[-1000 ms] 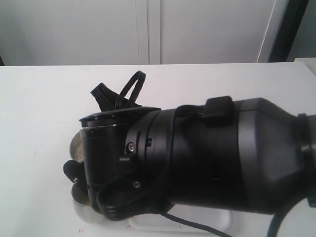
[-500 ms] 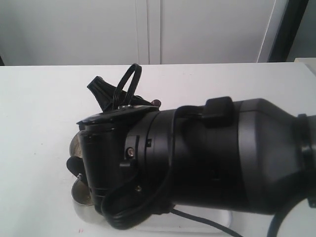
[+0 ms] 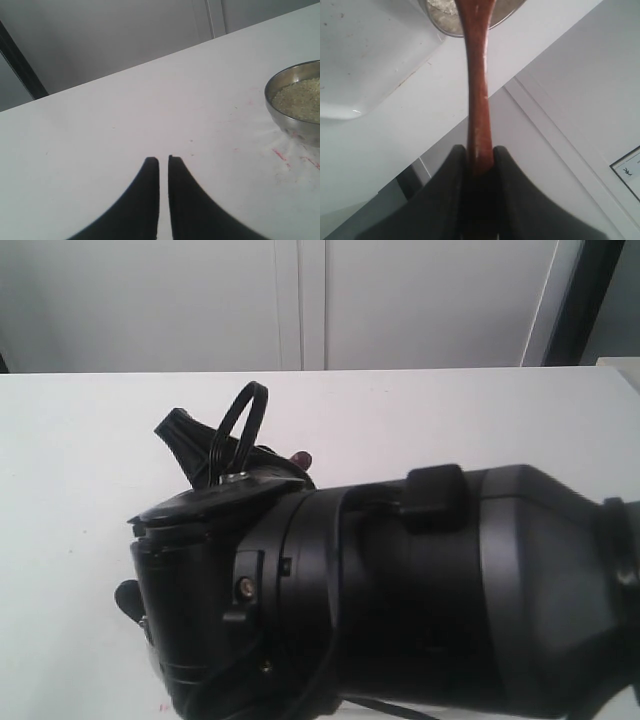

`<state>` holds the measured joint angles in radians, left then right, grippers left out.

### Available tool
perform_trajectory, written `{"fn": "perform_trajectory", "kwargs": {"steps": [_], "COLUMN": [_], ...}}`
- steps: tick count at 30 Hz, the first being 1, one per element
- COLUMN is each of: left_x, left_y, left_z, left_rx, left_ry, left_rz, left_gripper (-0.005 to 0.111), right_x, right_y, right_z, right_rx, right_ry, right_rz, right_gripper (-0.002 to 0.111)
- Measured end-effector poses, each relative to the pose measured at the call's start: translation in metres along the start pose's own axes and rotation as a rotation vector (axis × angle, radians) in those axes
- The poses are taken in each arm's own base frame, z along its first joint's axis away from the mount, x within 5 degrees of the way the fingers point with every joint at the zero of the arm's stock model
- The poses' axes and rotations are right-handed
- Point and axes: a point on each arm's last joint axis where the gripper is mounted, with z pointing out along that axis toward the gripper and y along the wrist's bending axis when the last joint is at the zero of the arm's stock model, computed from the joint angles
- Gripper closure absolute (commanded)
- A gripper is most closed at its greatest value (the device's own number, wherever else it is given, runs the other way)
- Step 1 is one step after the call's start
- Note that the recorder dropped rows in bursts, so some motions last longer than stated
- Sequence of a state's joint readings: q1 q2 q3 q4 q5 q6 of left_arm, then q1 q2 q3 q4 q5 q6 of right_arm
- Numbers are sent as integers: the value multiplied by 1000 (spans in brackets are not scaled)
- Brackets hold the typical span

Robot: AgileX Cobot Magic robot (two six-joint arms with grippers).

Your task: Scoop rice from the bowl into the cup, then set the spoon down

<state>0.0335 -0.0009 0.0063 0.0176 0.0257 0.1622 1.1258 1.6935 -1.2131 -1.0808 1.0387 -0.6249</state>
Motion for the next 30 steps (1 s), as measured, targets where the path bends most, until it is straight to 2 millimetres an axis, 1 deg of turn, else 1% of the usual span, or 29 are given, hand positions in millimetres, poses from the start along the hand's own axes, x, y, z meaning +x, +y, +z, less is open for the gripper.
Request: {"fn": "perform_trajectory", "kwargs": {"steps": [10, 22, 25, 27, 30], "left_x": [0, 0, 0, 0, 0], "left_y": [0, 0, 0, 0, 0], "left_z": [0, 0, 0, 0, 0], "left_rx": [0, 0, 0, 0, 0], "left_ry": [0, 0, 0, 0, 0], "left_rz": [0, 0, 0, 0, 0], "left_gripper": [92, 92, 92, 92, 92], "right_x": [4, 4, 2, 1, 2], "right_y": [-1, -1, 1, 4, 8], "right_z": [0, -1, -1, -1, -1], "right_rx": [13, 13, -11, -43, -85], "right_ry": [44, 42, 27, 18, 38], "right_rz": [3, 103, 125, 173, 336], "right_gripper": [108, 108, 108, 108, 108]}}
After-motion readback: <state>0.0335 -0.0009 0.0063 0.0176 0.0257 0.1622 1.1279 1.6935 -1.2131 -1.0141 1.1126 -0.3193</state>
